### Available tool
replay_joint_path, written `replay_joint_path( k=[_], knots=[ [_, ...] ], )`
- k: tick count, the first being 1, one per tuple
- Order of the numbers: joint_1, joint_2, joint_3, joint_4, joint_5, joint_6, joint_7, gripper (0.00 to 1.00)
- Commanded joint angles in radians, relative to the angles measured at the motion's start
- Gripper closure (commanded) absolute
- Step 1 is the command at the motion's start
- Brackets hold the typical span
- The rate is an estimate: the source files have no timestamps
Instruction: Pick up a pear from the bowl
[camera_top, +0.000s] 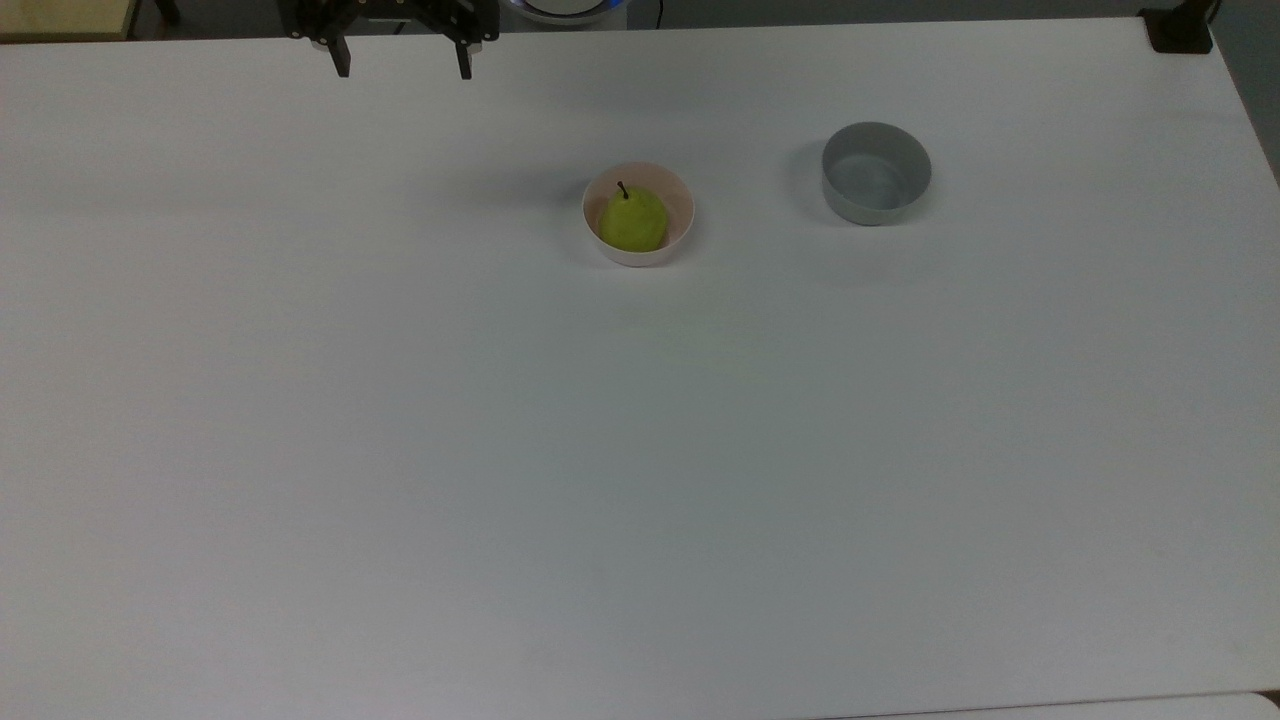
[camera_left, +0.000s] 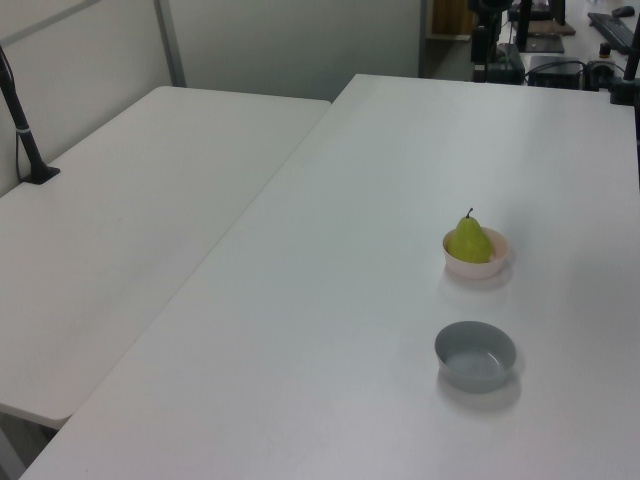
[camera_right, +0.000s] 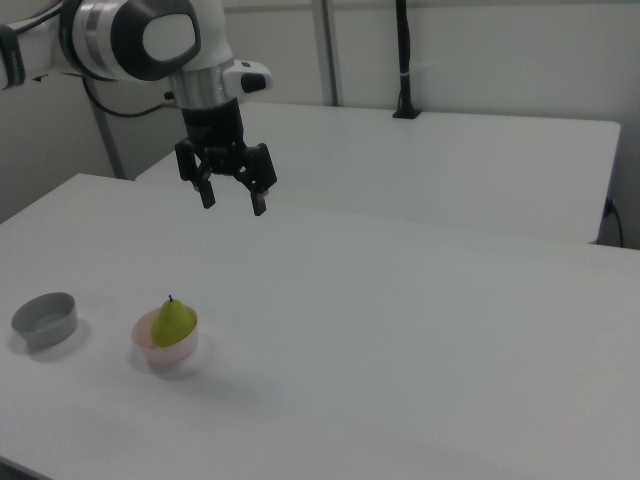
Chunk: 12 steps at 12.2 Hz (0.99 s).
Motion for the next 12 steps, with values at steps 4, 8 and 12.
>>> replay_joint_path(
  k=[4, 8, 12],
  knots=[
    [0.187, 0.010, -0.055, 0.006, 0.003, -0.023, 0.000, 0.00],
    [0.396, 0.007, -0.109, -0.024, 0.005, -0.041, -0.014, 0.00],
    [0.439, 0.004, -0.101, -0.130, 0.005, -0.033, -0.057, 0.00]
  ],
)
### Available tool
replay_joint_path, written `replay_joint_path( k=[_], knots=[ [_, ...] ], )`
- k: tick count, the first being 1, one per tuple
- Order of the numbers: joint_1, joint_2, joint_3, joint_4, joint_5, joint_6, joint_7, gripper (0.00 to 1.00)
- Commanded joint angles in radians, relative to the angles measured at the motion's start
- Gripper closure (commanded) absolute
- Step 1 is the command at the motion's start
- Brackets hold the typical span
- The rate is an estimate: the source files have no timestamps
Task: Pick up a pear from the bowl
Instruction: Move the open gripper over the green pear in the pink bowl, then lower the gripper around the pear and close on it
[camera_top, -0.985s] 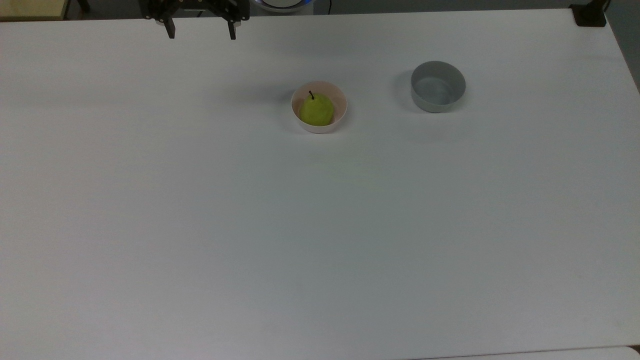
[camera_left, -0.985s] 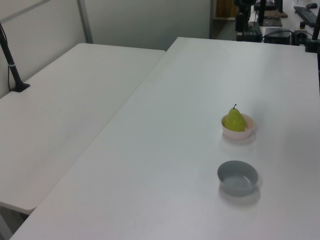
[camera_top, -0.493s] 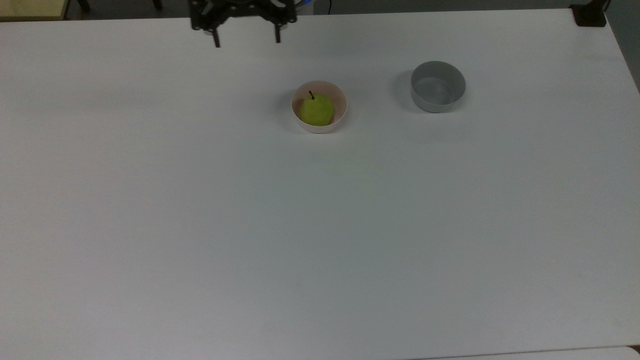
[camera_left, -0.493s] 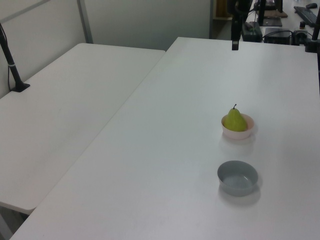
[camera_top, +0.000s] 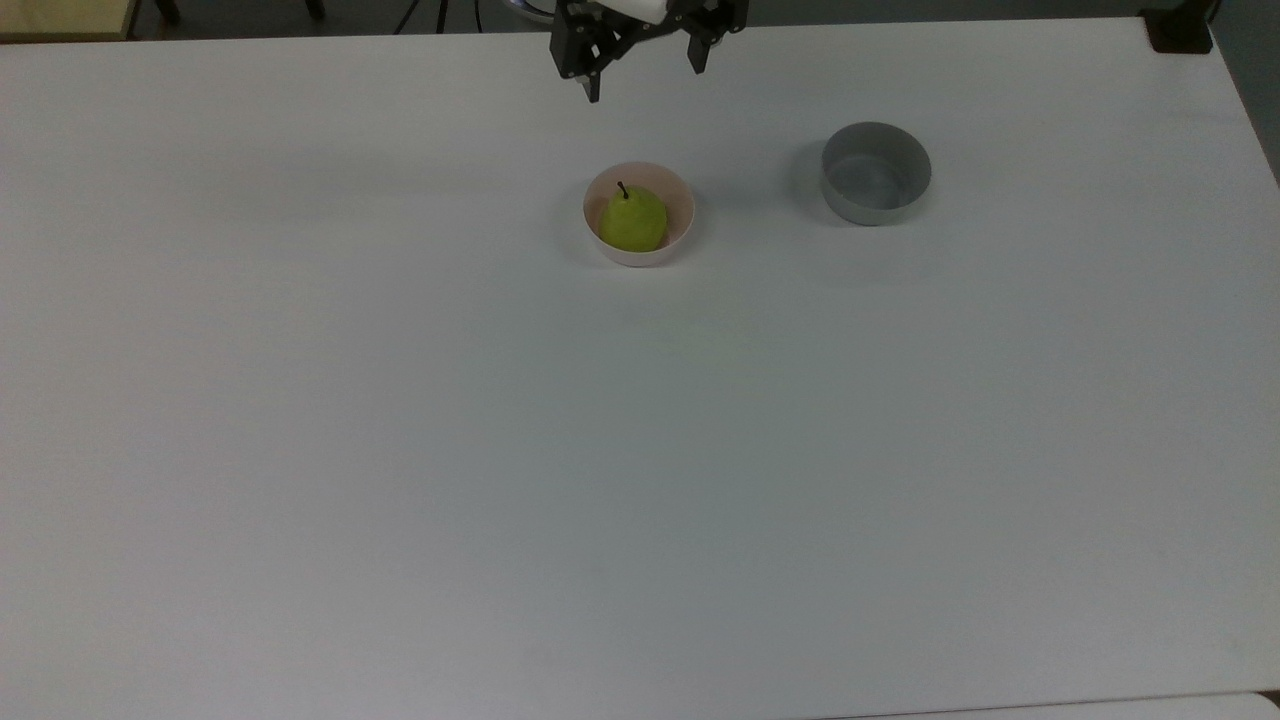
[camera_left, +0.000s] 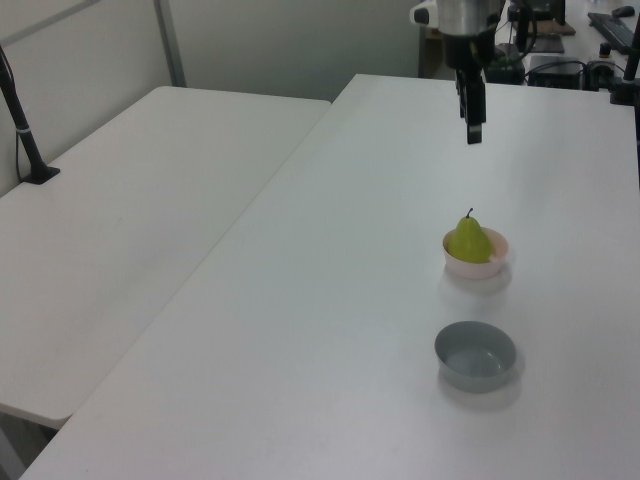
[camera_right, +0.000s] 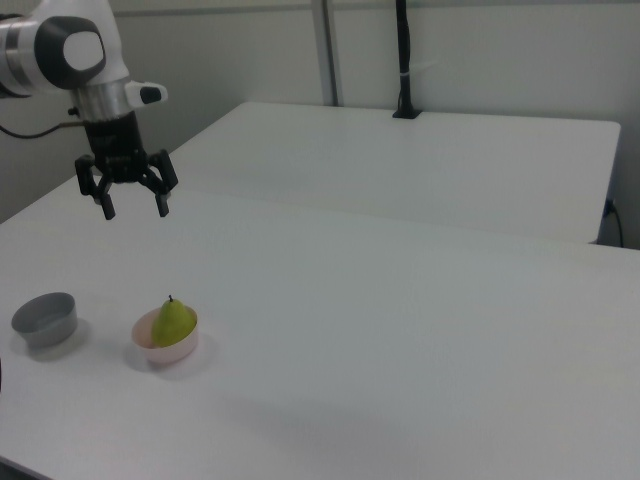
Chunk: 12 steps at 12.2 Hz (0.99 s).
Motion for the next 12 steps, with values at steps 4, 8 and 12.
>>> replay_joint_path(
  k=[4, 8, 12],
  knots=[
    [0.030, 0.037, -0.013, -0.213, 0.003, 0.147, -0.052, 0.00],
    [0.033, 0.147, -0.013, -0.219, 0.003, 0.210, -0.051, 0.00],
    [0.047, 0.192, -0.013, -0.221, -0.001, 0.241, -0.051, 0.03]
  ],
)
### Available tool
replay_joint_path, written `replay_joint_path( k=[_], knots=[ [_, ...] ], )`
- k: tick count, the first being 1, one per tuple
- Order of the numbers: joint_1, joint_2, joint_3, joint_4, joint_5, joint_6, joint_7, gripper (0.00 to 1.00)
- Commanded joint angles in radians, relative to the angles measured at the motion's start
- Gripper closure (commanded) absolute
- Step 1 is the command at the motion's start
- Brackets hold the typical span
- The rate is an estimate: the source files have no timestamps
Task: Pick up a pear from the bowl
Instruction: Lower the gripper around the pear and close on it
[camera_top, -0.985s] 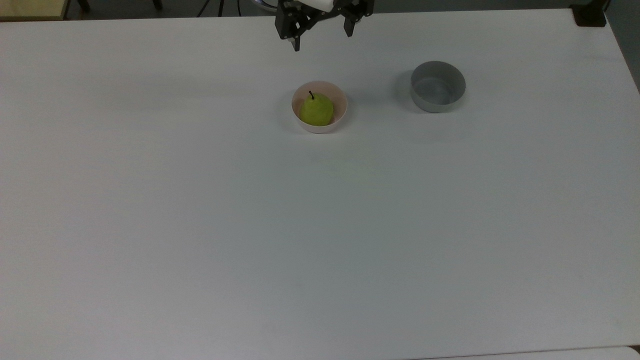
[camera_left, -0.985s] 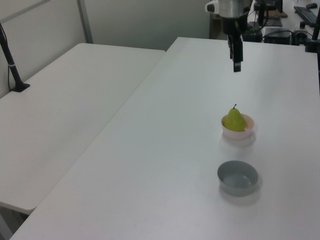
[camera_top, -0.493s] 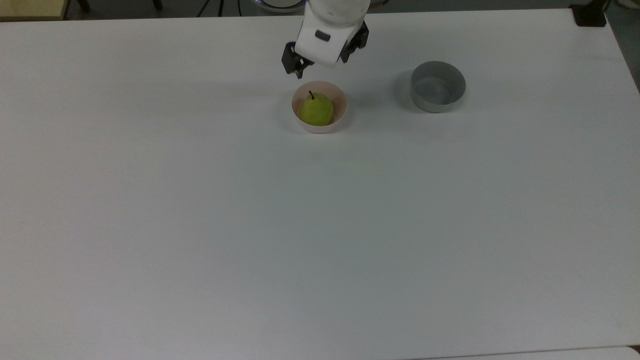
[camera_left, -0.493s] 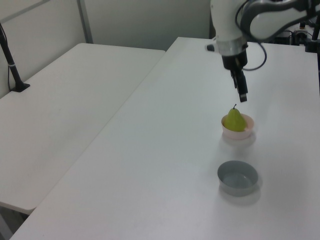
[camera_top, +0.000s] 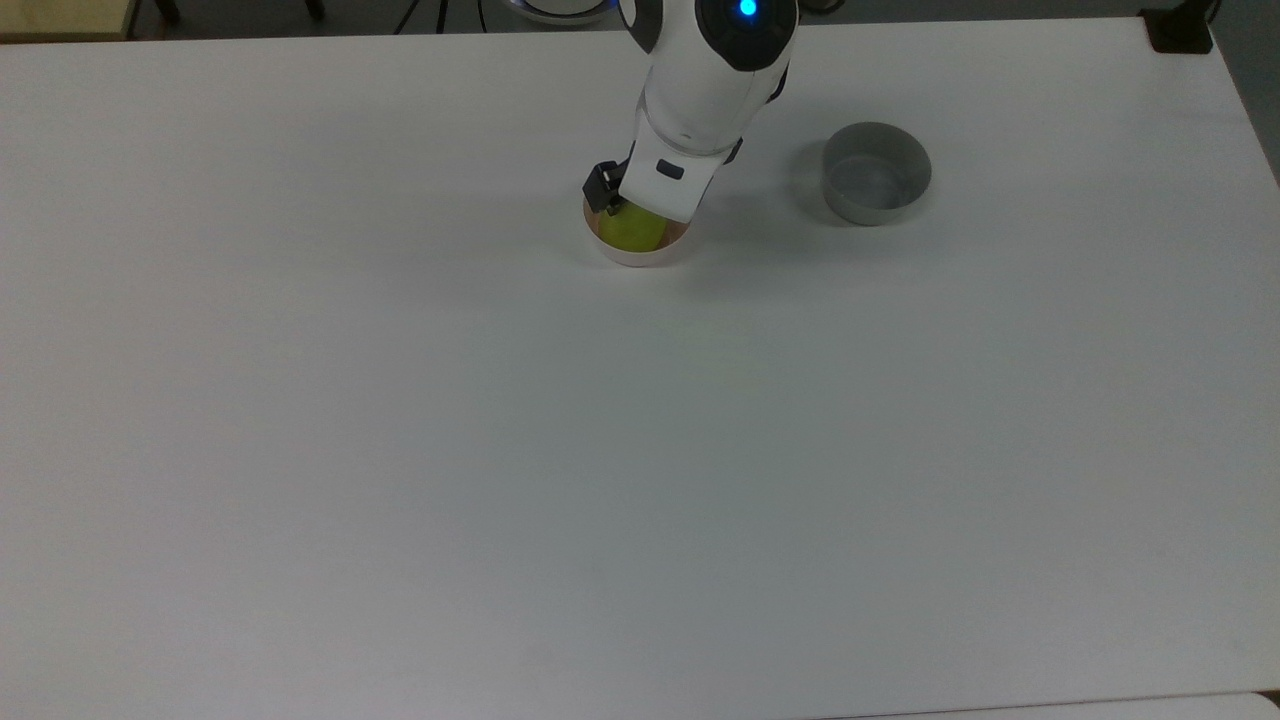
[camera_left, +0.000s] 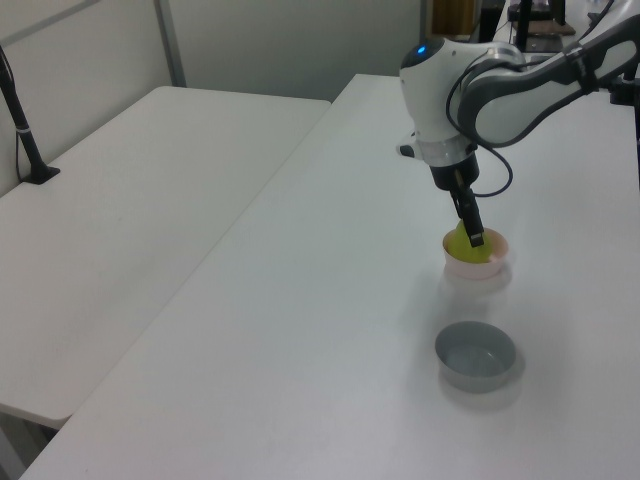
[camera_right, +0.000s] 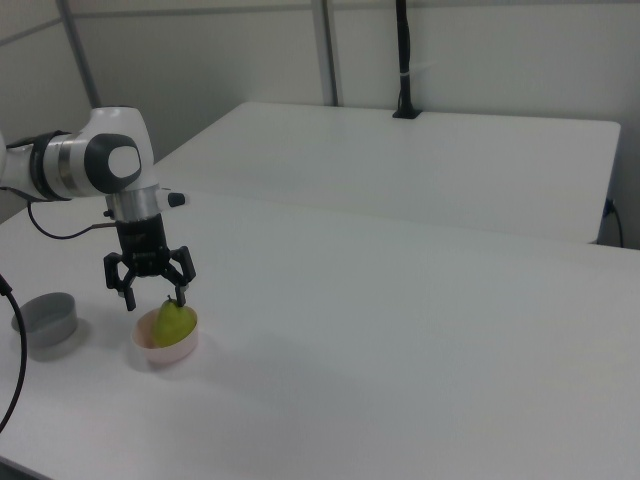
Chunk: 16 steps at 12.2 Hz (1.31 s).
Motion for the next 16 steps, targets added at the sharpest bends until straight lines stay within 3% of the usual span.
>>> replay_joint_path(
  k=[1, 12, 16],
  knots=[
    [0.017, 0.012, -0.013, -0.015, -0.004, 0.027, -0.018, 0.04],
    [0.013, 0.064, -0.013, -0.035, -0.047, 0.070, -0.041, 0.19],
    [0.011, 0.054, -0.013, -0.029, -0.047, 0.058, -0.060, 0.52]
  ],
)
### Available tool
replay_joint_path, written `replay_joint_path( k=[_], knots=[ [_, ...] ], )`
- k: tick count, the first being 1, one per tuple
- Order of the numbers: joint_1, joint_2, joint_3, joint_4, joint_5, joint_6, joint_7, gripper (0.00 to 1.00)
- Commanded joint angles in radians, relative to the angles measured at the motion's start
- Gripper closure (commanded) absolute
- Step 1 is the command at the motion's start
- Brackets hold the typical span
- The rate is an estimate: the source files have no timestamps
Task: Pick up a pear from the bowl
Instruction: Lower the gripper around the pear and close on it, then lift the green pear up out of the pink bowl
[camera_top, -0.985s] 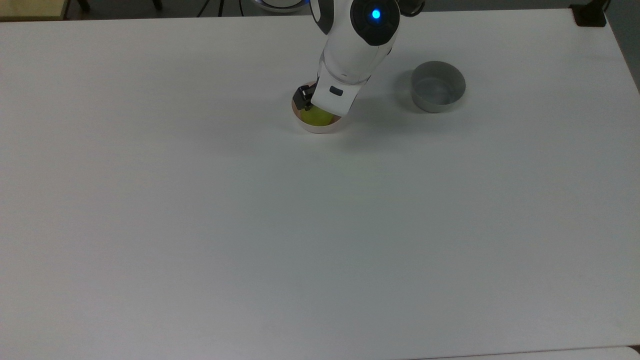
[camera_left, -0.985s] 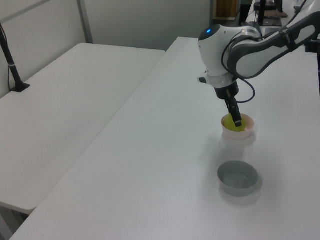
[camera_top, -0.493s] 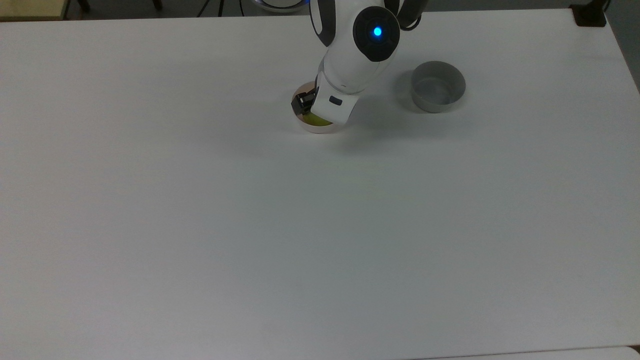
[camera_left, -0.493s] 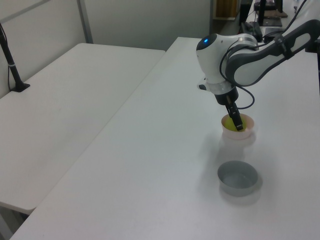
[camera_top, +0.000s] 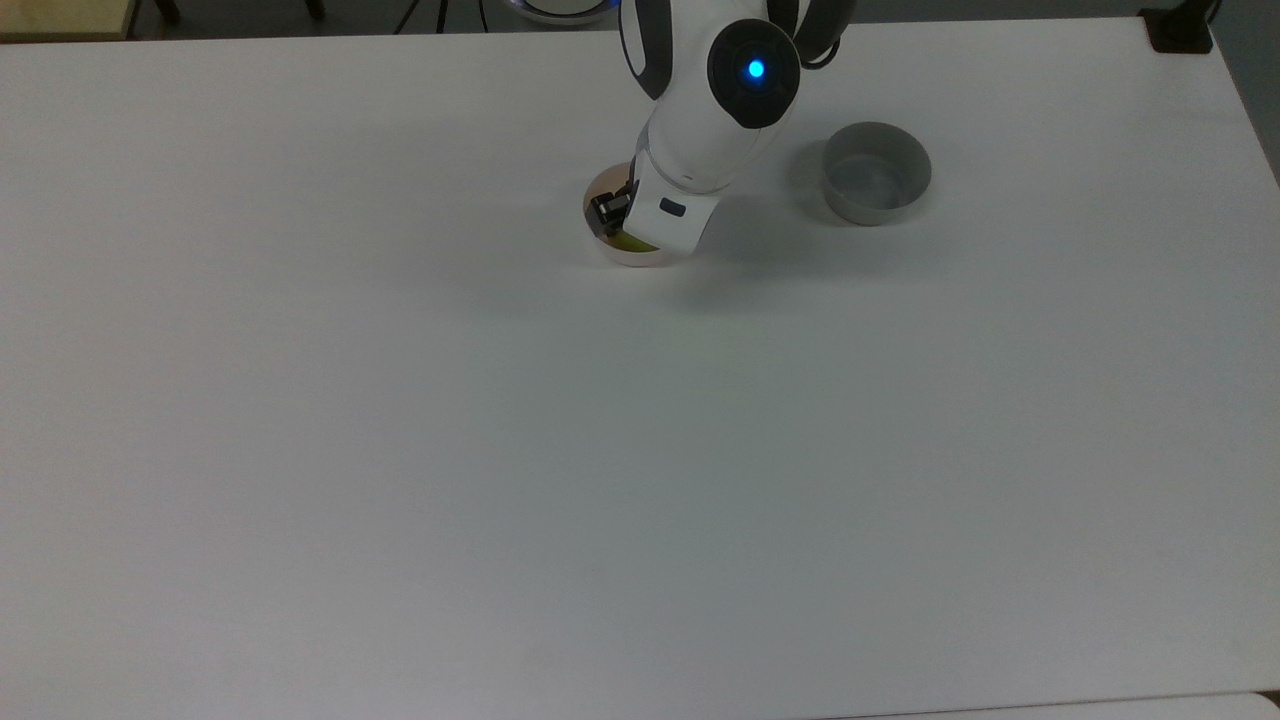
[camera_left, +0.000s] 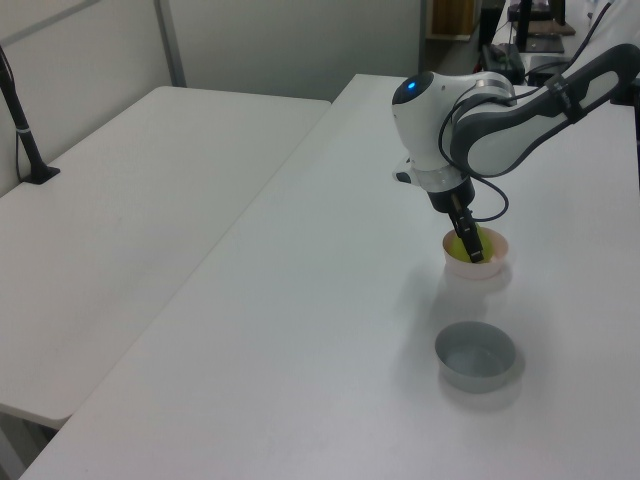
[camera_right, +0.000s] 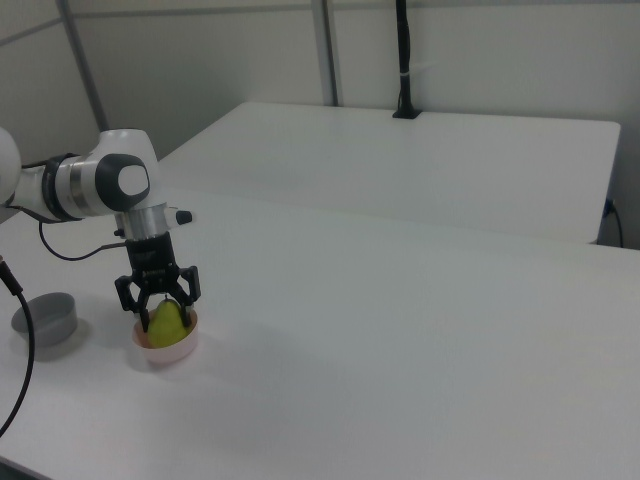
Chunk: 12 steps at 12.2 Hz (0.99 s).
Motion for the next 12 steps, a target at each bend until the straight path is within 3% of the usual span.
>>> replay_joint_path(
  k=[1, 9, 12],
  knots=[
    [0.008, -0.032, -0.013, -0.022, -0.010, 0.020, -0.028, 0.55],
    [-0.018, -0.207, -0.014, 0.076, 0.007, -0.174, -0.042, 0.58],
    [-0.120, -0.204, -0.014, 0.126, 0.005, -0.165, -0.048, 0.58]
  ],
)
